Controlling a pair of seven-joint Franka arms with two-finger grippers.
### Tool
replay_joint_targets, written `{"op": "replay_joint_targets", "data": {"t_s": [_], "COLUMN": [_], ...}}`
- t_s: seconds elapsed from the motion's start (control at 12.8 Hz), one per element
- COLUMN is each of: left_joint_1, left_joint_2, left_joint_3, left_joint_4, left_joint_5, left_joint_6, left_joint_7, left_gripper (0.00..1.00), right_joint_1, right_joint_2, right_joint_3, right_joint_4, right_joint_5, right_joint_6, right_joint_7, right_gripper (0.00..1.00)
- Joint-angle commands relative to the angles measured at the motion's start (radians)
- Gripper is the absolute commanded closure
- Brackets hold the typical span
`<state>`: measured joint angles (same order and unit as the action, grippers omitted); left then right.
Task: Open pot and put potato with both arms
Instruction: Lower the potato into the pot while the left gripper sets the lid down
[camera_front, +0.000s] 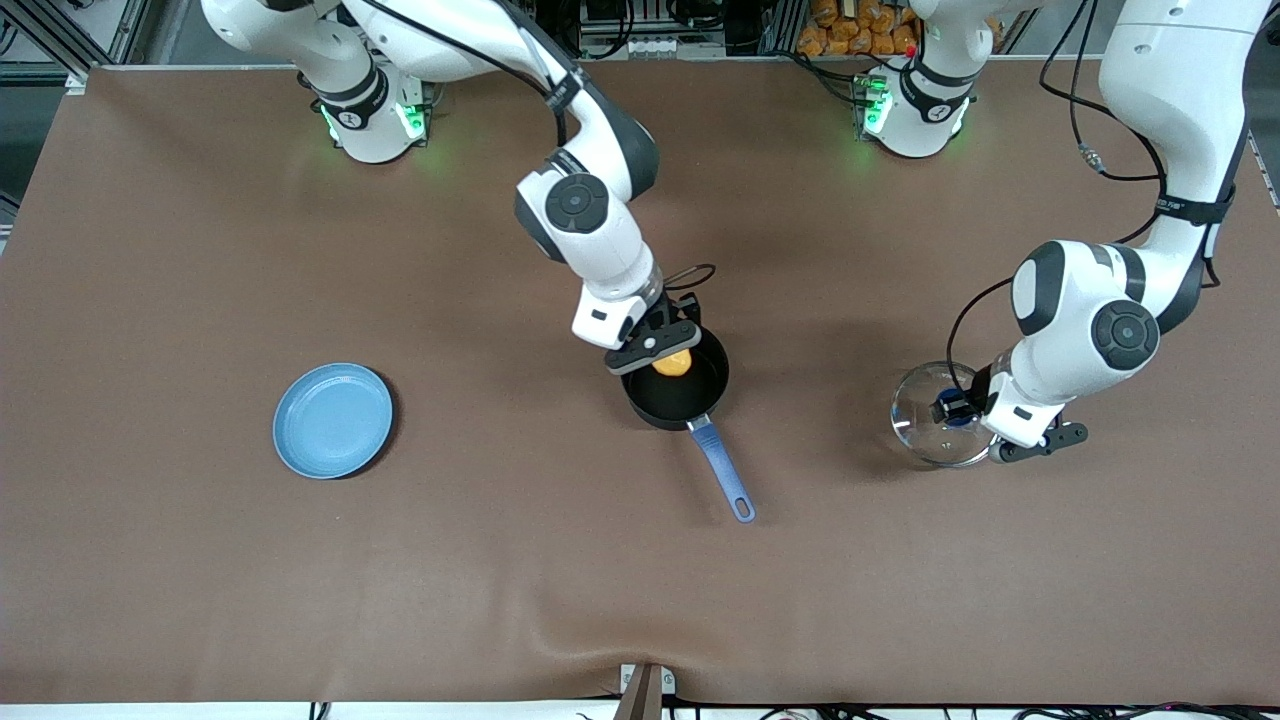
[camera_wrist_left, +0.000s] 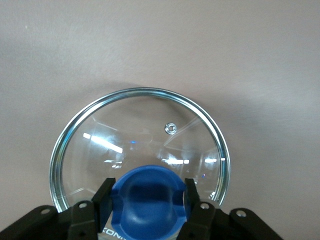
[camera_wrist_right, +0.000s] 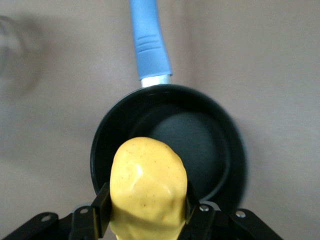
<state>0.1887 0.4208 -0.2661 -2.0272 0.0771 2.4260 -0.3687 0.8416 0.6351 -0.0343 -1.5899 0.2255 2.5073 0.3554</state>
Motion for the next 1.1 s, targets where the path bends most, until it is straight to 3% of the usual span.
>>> {"op": "replay_joint_targets", "data": {"t_s": [0.0,0.24,0.31,0.39,0.71,0.86,1.02], "left_joint_1": [0.038,0.057,0.057,0.055,0.049,0.048,0.048], "left_joint_2": [-0.011,0.025,0.026,0.021,-0.106,-0.195,-0.246], "left_joint_3": [-0.022,-0.021,-0.021,-0.021,-0.059,-0.079,-0.090], "left_joint_4": [-0.074,-0.073,-0.070,-0.065,-0.013,0.065,0.209], "left_joint_5": [-0.023,-0.023,-0.023,-0.023,-0.023,-0.025,-0.025], "left_joint_6": [0.113,0.148,0.148,0.148,0.067,-0.103,-0.355], "left_joint_7": [0.068,0.103,0.103,0.100,0.097,0.090,0.090], "left_gripper": [1.00,1.00,0.35,0.00,0.00,0.00,0.00], "right_joint_1": [0.027,0.024,0.024,0.028,0.037,0.039,0.040], "right_joint_2": [0.057,0.098,0.122,0.146,0.181,0.205,0.225], "right_joint_3": [-0.015,-0.016,-0.016,-0.025,-0.036,-0.035,-0.035], "right_joint_4": [0.033,0.074,0.099,0.119,0.130,0.146,0.168], "right_joint_5": [-0.034,-0.034,-0.034,-0.038,-0.061,-0.060,-0.060], "right_joint_6": [0.042,0.042,0.042,0.042,0.041,0.041,0.039], "right_joint_7": [0.039,0.040,0.048,0.066,0.074,0.079,0.112], "right_gripper": [1.00,1.00,1.00,1.00,1.00,1.00,1.00]}}
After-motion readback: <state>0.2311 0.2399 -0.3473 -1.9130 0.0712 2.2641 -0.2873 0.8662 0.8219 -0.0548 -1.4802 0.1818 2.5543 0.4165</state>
